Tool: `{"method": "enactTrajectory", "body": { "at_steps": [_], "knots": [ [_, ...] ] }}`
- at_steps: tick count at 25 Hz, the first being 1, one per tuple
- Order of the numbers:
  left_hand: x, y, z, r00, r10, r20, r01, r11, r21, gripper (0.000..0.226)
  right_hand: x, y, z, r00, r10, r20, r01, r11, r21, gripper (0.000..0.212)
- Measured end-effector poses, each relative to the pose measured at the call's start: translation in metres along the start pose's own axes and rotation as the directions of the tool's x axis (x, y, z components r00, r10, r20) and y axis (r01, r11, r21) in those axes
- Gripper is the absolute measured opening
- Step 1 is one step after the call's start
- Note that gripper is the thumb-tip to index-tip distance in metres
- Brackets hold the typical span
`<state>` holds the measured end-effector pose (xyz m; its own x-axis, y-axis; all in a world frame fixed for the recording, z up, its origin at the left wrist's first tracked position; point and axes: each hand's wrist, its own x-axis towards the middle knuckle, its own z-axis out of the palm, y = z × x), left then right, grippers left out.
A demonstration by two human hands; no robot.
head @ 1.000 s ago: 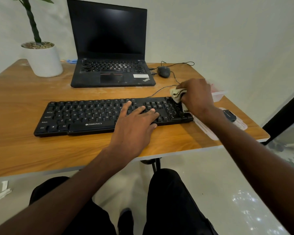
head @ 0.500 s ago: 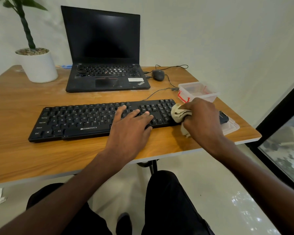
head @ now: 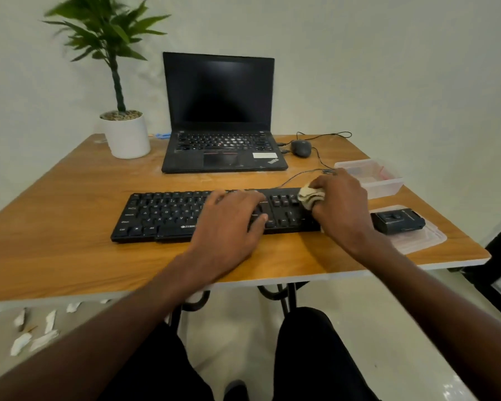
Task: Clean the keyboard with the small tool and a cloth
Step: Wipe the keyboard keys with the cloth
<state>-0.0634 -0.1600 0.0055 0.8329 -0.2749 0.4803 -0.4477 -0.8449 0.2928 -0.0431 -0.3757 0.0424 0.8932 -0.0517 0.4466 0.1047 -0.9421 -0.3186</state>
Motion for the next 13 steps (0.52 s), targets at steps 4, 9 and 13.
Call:
{"method": "enactTrajectory", "body": {
  "at_steps": [4, 9, 13],
  "knots": [
    [-0.019, -0.085, -0.048, 0.929, -0.362, -0.074, 0.368, 0.886, 0.281, 0.066, -0.012, -0.027, 0.025, 0.994, -0.041, 0.101, 0.041, 0.999, 0.003, 0.044],
    [-0.060, -0.112, -0.048, 0.838, -0.518, -0.171, 0.496, 0.855, -0.153, 0.042, -0.045, -0.105, 0.059, 0.989, -0.139, 0.057, 0.124, 0.970, 0.208, 0.042],
    [-0.062, -0.119, -0.052, 0.766, -0.604, -0.223, 0.474, 0.763, -0.438, 0.048, -0.065, -0.182, 0.088, 0.970, -0.235, 0.056, 0.199, 0.909, 0.365, 0.041]
  ]
}}
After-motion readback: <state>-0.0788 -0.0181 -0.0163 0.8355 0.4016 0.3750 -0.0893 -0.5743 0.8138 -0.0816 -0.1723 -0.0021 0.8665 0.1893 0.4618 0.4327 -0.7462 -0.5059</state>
